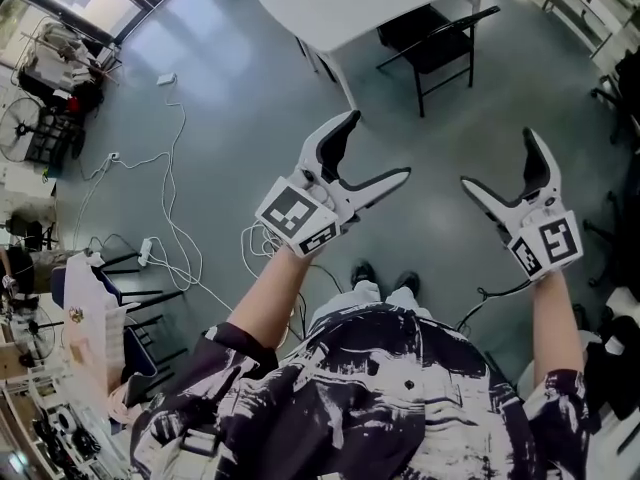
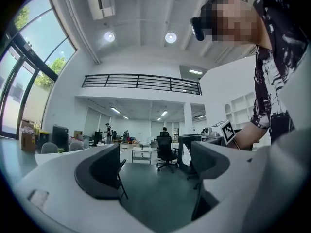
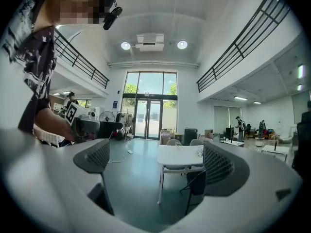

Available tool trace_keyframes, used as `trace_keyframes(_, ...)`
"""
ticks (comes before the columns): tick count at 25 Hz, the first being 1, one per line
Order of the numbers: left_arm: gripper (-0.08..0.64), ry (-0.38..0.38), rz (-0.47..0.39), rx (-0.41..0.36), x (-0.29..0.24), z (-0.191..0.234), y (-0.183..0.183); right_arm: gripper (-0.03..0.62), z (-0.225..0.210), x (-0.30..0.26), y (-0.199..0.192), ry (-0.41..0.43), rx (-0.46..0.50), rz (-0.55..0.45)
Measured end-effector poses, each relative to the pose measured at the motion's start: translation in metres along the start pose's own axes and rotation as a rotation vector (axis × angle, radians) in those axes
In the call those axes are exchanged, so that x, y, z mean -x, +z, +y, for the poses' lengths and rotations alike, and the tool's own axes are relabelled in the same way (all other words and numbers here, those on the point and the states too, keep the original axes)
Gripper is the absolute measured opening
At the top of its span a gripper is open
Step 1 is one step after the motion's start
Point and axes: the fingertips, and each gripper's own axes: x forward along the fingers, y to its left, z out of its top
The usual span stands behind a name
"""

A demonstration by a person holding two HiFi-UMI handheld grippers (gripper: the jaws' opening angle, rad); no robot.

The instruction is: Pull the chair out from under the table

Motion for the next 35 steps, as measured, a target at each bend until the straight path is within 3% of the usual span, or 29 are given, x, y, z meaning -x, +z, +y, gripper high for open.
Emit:
trace_keyframes(11, 0.434, -0.052, 0.007, 0.018, -0.058, -0.034, -0.014, 0.545, -0.041, 0.045, -0.014, -0.05, 0.029, 0.031)
trace_keyframes(16, 0.434, -0.07, -0.011, 0.019, -0.102, -0.059, -0.016, 0.545, -0.077, 0.078, -0.02, -0.061, 0.056, 0.039)
trace_keyframes(20, 0.434, -0.102, 0.005, 0.017, -0.132, -0.067, -0.024, 0.545, -0.11, 0.091, -0.027, -0.102, 0.024, 0.044)
trace_keyframes(29, 0.434, -0.191, -0.003, 0.042, -0.23, -0.037, -0.054, 0.544, -0.189, 0.09, -0.057, -0.189, 0.047, 0.098)
trace_keyframes(35, 0.433, -0.26, -0.013, 0.07, -0.337, 0.007, -0.07, 0.543, -0.288, 0.055, -0.07, -0.222, 0.059, 0.16)
